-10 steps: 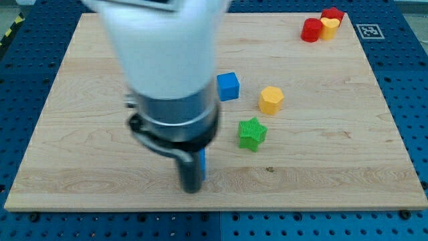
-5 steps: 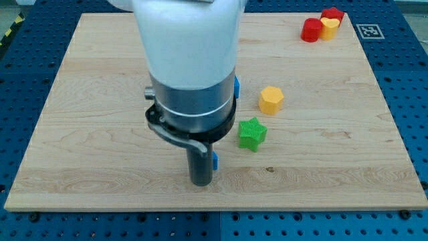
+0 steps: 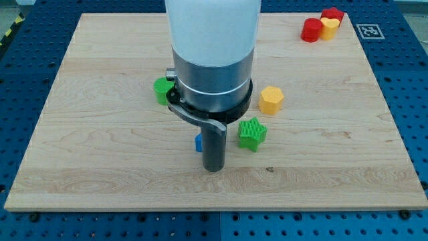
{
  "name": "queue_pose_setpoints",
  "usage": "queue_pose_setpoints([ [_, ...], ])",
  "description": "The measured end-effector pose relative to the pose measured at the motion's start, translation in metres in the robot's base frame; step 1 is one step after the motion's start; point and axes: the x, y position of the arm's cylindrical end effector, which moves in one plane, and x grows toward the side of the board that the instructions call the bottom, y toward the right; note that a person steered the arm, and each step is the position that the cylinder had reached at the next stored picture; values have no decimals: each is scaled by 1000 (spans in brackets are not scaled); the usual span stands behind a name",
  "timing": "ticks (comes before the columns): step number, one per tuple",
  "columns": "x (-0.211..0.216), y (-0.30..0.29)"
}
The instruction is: Move the blue triangle towards the center
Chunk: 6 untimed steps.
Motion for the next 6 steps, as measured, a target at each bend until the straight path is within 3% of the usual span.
queue_pose_setpoints([
  [6,-36,-2],
])
